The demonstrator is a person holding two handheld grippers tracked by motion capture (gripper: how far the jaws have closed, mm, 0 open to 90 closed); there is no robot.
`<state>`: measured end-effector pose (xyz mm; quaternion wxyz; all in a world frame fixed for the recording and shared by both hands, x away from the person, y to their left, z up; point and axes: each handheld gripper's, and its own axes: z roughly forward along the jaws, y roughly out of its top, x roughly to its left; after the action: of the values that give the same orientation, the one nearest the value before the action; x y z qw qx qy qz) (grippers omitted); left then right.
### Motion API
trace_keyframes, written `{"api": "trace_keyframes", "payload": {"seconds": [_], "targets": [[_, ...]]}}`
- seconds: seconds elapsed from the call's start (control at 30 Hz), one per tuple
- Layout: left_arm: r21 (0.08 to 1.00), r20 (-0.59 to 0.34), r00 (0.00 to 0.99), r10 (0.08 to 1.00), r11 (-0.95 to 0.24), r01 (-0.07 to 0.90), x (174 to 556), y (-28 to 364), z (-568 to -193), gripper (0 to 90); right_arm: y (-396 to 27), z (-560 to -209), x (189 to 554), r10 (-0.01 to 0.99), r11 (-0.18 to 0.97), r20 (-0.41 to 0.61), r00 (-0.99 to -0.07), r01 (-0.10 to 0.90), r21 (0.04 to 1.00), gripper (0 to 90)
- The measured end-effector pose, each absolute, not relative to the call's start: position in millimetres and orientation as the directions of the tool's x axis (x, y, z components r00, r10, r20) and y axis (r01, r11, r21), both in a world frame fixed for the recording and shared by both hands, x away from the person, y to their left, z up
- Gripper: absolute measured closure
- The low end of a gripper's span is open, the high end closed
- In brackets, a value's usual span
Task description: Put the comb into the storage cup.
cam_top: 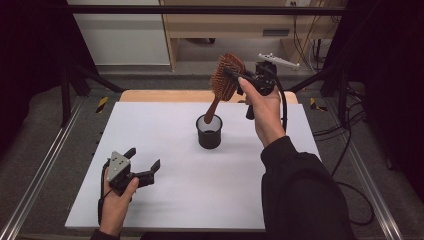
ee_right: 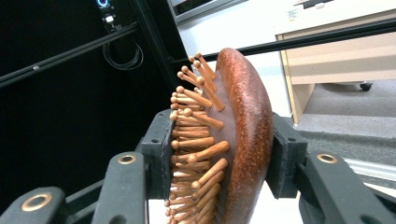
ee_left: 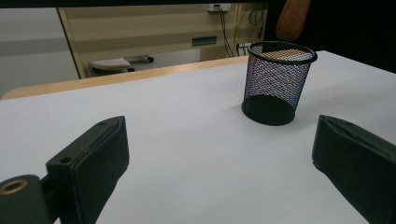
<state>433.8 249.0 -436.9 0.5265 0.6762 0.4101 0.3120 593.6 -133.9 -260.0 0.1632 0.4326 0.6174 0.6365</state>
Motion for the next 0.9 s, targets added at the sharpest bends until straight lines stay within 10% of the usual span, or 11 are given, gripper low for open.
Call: {"api": "trace_keyframes", "payload": {"seconds": [0.9], "targets": [[0.972,-0.011,0.482,0.876,-0.105,0.213,437,253,-438,2.8,-124,-278,602,0.750,-0.133,0.330,-0.573,0.358,0.924,51.7]]}}
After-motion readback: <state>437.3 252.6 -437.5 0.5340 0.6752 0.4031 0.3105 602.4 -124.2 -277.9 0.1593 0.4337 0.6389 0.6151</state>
